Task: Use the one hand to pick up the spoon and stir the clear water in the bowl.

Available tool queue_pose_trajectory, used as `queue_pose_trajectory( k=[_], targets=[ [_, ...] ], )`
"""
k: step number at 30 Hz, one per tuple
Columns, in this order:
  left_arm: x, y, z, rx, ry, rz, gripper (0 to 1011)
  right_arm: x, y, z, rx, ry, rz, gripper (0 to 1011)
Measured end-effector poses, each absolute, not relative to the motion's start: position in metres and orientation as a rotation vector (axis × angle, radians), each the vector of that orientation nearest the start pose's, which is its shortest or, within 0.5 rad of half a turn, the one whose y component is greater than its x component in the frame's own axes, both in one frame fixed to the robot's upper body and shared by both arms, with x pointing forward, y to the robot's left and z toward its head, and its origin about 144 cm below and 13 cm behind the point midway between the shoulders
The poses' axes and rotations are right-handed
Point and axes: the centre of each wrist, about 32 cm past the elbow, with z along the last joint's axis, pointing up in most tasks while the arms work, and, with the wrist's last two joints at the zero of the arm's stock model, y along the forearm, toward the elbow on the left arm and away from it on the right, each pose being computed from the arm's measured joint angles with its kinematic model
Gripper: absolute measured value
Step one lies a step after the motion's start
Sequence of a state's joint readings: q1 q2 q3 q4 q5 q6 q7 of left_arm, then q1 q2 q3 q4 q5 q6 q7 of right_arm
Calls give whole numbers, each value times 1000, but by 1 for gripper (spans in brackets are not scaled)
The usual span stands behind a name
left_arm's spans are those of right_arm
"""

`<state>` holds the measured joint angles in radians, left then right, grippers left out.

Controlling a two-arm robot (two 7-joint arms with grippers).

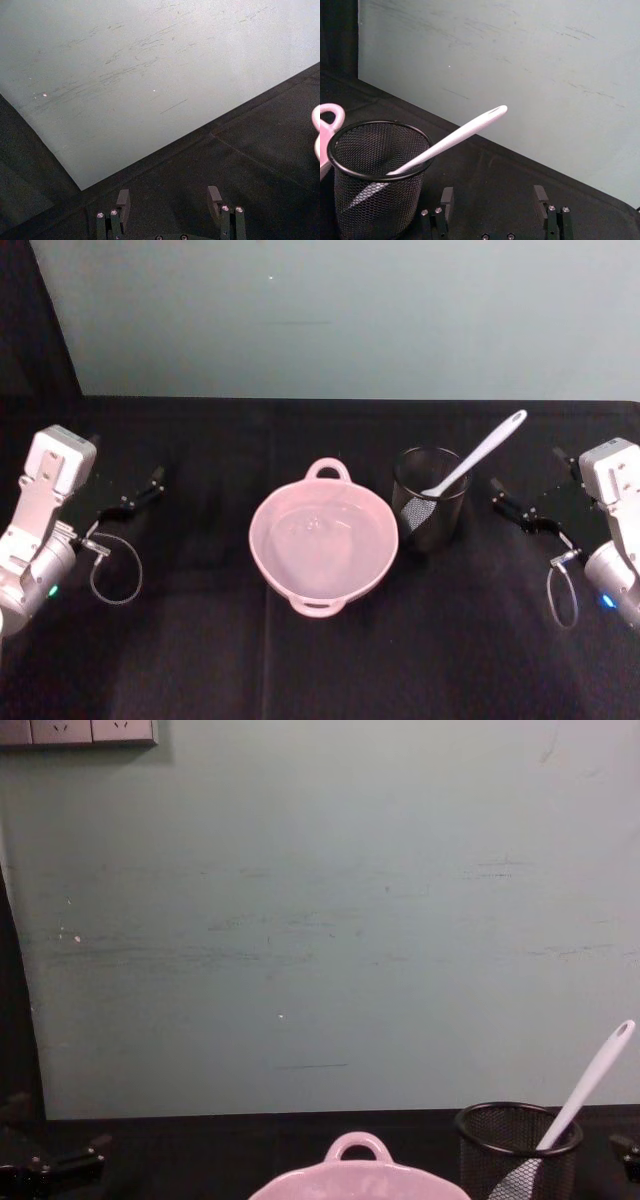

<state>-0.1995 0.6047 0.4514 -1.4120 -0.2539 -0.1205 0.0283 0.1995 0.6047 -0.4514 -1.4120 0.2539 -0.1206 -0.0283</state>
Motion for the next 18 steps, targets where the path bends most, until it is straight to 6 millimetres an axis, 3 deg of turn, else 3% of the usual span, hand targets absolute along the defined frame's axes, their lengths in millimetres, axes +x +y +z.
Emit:
queue_pose_trajectory(
  k=[18],
  targets=[
    [489,310,1140,304,-285,1248,1011,489,-310,1140,-304,-285,-1248,1003]
  ],
)
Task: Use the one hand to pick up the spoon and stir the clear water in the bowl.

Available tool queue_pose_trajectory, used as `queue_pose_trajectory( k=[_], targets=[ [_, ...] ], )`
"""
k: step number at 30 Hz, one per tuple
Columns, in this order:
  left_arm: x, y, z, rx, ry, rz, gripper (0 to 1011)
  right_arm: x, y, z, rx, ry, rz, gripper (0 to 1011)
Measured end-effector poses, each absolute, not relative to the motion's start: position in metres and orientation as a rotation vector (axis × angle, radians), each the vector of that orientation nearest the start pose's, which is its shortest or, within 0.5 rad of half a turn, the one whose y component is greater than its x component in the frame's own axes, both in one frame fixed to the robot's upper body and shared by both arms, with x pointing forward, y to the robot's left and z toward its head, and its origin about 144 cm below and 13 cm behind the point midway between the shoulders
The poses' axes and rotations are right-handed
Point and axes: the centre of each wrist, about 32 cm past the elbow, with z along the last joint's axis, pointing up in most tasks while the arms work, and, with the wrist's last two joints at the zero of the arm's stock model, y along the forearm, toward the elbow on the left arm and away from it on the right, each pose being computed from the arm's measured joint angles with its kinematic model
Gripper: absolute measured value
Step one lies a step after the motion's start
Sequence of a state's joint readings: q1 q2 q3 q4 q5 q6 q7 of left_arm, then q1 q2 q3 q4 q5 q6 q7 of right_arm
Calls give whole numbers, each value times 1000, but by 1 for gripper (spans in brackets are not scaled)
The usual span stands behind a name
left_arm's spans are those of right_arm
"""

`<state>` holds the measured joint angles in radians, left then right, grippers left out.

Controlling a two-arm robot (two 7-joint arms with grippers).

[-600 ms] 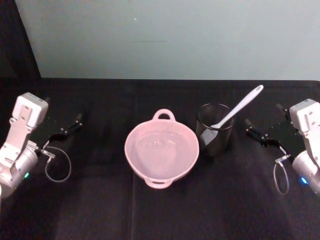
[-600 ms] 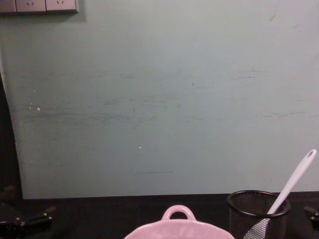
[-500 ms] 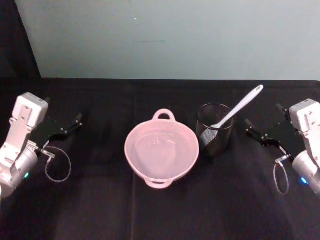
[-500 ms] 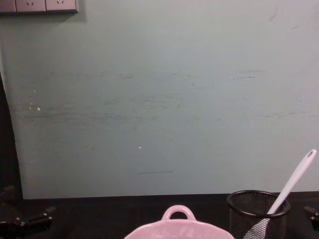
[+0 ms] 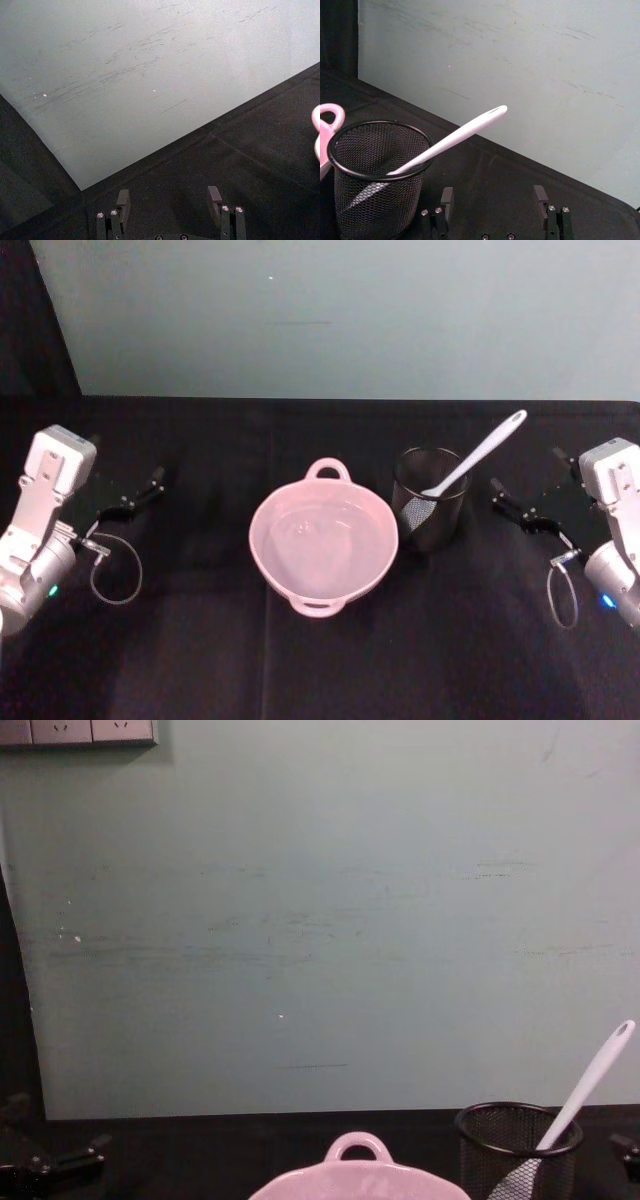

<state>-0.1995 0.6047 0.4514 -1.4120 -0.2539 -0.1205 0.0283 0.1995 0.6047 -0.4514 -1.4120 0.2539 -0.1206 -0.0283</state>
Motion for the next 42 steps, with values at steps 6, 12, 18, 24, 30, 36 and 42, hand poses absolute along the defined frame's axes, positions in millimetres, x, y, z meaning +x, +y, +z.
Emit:
queue_pose_trajectory(
  k=[6,12,18,24,30,36,42],
  targets=[
    [489,310,1140,304,-285,1248,1011,489,-310,1140,-304,-285,-1248,1003],
    [489,310,1140,304,-285,1248,1011,489,-310,1140,-304,-285,-1248,1003],
    [489,310,1140,304,-285,1248,1011,489,-310,1140,-304,-285,-1248,1003],
    [489,310,1140,304,-285,1248,1011,489,-310,1140,-304,-285,-1248,1003],
    [489,310,1140,305,-285,1248,1011,483,-308,1142,-275,-274,-1243,1003],
    [489,310,1140,304,-285,1248,1011,471,-306,1149,-190,-217,-1235,1003],
    [489,310,1140,304,-285,1248,1011,460,-301,1154,-63,-143,-1220,1003]
  ],
)
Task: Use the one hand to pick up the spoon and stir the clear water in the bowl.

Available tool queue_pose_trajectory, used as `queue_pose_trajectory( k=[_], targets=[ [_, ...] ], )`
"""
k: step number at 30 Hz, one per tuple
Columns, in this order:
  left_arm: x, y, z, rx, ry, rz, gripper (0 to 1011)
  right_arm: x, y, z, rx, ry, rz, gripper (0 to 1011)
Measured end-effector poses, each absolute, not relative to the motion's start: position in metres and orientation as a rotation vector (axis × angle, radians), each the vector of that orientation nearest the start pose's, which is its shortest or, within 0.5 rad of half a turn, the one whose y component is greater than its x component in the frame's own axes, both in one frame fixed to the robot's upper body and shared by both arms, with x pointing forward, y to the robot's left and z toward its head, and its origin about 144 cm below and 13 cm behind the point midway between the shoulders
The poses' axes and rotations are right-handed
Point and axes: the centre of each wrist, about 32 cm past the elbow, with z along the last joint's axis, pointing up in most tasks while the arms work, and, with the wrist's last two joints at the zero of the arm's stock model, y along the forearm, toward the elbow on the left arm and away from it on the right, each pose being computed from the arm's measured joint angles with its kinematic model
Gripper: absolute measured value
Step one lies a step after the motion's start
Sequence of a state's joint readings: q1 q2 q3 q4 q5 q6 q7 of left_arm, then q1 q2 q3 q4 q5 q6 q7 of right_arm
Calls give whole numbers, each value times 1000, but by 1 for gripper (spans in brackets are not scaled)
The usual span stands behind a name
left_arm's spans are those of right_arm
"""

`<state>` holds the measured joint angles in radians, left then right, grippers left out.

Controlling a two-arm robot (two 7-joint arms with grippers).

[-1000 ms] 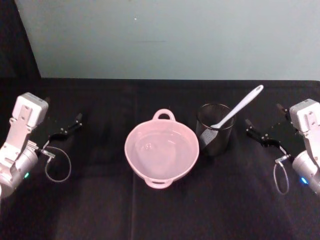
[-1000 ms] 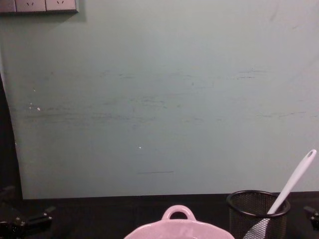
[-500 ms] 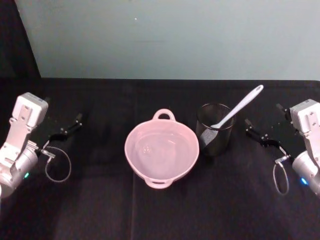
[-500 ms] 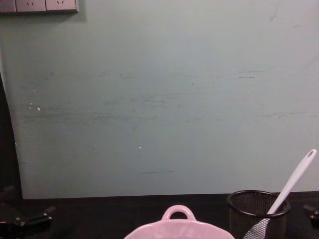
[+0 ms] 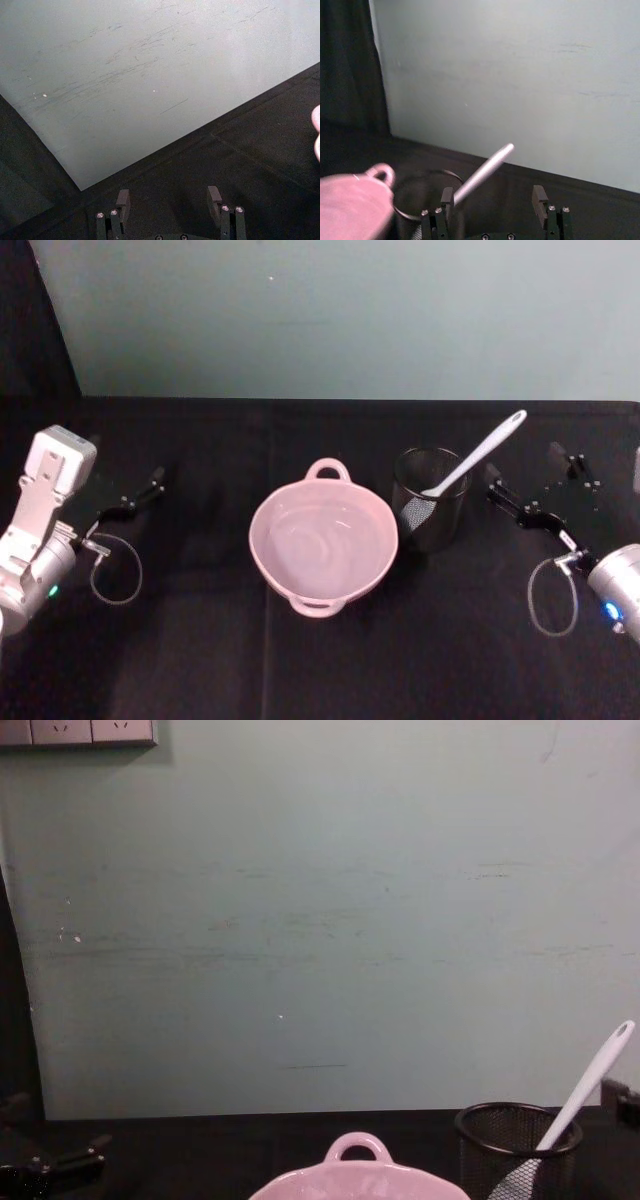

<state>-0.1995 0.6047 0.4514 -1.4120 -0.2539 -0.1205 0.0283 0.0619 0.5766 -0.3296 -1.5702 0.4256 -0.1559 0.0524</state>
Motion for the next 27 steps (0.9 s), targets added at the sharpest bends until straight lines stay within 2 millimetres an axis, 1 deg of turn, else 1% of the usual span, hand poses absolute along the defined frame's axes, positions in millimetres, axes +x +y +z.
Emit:
queue_pose_trajectory(
  k=[7,12,16,20,27],
  targets=[
    [489,310,1140,305,-285,1248,1011,453,-285,1157,127,19,-1216,1003],
    [489,310,1140,304,-285,1248,1011,453,-273,1159,212,134,-1239,1003],
    [489,310,1140,304,-285,1248,1011,456,-263,1158,275,252,-1267,1003],
    [489,310,1140,304,-285,1248,1011,460,-257,1158,318,320,-1282,1003],
    [489,310,1140,304,-285,1248,1011,470,-252,1159,365,373,-1293,1003]
  ],
)
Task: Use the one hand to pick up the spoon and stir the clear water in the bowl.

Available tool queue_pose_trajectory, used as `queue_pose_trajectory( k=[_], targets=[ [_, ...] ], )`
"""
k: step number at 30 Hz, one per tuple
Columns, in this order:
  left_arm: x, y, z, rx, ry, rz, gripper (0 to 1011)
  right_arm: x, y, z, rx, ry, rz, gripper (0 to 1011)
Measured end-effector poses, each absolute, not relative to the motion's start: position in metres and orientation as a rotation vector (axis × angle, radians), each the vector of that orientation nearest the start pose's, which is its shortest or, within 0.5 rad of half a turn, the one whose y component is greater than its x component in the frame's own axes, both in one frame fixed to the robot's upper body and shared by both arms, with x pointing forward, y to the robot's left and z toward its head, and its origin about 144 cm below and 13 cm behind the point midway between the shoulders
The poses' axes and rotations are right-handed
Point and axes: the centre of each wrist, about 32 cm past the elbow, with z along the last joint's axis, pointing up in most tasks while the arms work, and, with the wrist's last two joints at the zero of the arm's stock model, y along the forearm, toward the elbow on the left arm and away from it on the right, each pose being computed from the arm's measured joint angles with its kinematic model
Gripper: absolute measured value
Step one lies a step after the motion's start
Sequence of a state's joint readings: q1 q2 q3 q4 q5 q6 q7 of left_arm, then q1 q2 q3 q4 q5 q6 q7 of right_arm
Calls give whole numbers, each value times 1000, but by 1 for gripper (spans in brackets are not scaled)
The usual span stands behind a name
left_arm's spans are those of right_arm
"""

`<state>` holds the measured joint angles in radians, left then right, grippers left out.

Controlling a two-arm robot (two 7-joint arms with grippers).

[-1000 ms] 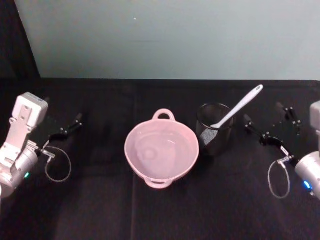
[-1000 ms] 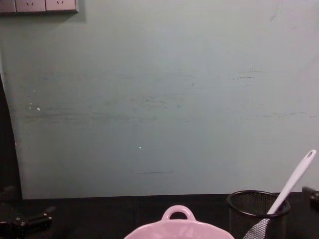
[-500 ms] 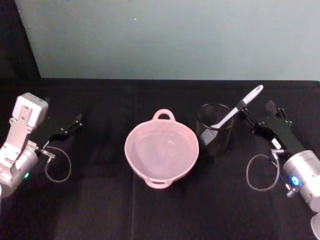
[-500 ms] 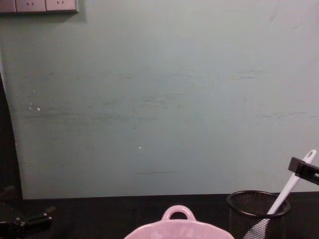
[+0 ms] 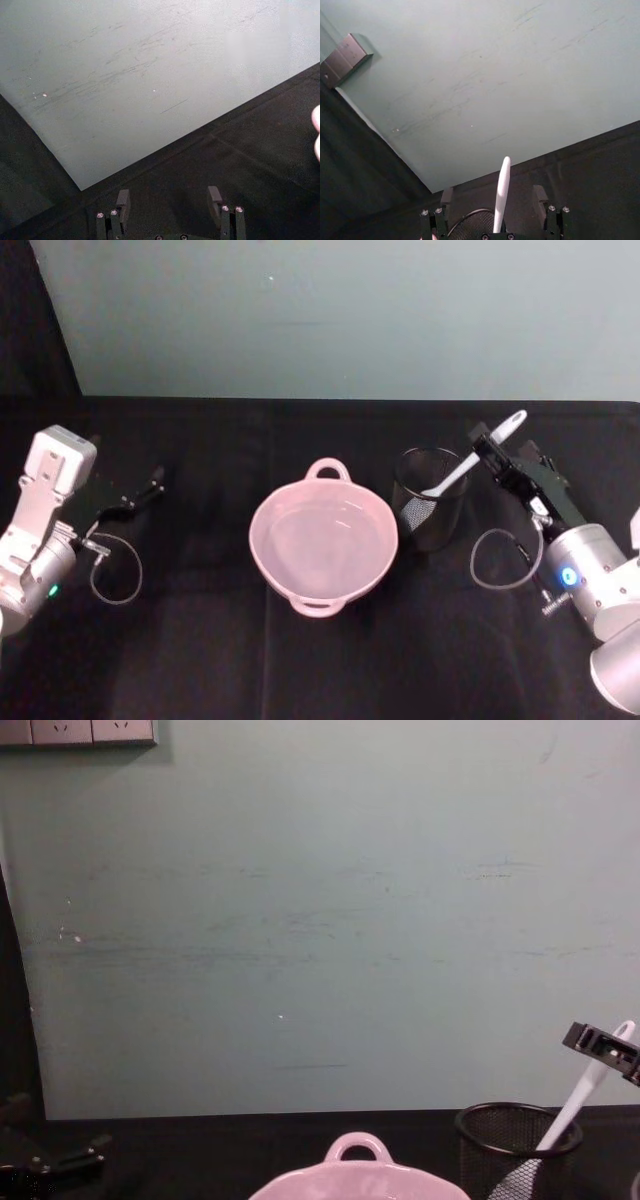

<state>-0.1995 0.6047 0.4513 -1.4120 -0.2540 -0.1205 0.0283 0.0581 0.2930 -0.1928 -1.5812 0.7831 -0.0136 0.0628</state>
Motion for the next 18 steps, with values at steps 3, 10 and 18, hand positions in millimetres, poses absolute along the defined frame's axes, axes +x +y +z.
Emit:
queue_pose_trajectory(
  k=[3,10,18],
  targets=[
    [489,310,1140,304,-285,1248,1011,475,-251,1160,371,387,-1297,1003],
    [489,310,1140,304,-285,1248,1011,488,-250,1161,365,417,-1303,1003],
    [489,310,1140,304,-285,1248,1011,499,-247,1160,333,436,-1310,1003]
  ],
)
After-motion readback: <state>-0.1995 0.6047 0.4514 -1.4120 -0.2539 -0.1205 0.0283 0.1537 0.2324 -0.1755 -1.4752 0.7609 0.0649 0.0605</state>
